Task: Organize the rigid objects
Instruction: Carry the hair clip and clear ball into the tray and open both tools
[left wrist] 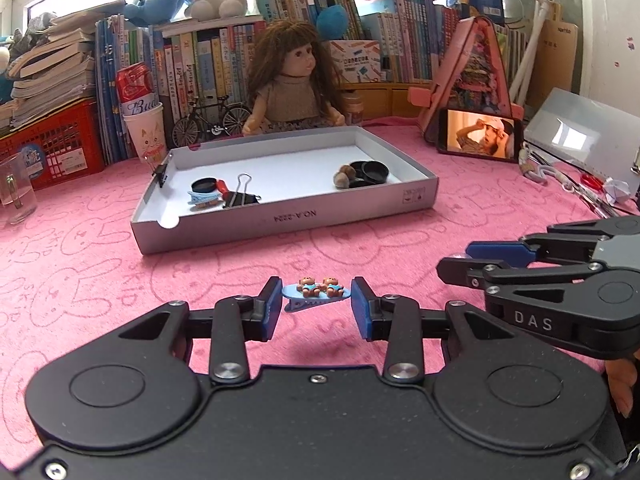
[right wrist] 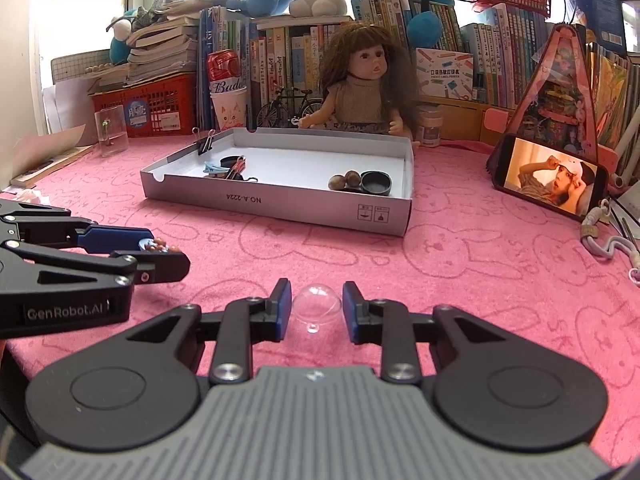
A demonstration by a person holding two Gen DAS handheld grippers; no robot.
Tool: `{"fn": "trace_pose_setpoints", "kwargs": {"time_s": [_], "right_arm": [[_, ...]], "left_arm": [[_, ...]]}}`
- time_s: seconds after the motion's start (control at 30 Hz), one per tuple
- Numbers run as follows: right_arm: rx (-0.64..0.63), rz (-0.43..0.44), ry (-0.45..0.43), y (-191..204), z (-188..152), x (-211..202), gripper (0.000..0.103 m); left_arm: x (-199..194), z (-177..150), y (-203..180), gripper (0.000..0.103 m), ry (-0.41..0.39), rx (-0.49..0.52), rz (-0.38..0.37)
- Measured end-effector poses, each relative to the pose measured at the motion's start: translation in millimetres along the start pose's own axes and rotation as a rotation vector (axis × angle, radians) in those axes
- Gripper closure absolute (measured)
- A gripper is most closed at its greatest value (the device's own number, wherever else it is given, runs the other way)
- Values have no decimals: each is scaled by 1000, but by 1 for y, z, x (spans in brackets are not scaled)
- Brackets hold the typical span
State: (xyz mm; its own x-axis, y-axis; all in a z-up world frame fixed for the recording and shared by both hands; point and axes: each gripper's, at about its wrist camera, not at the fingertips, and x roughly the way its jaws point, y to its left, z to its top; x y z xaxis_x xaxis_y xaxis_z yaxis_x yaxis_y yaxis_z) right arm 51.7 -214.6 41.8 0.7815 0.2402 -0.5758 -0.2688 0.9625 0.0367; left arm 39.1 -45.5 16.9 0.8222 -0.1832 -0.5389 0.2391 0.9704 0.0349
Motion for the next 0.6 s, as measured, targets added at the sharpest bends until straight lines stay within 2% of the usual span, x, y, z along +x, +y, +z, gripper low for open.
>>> {"fn": "trace_pose_setpoints", "kwargs": {"time_s": [0.6], "right_arm": [[33, -16, -5, -3, 24, 16, 70]], "left_arm": [[15, 29, 23, 67, -36, -56, 33]]}}
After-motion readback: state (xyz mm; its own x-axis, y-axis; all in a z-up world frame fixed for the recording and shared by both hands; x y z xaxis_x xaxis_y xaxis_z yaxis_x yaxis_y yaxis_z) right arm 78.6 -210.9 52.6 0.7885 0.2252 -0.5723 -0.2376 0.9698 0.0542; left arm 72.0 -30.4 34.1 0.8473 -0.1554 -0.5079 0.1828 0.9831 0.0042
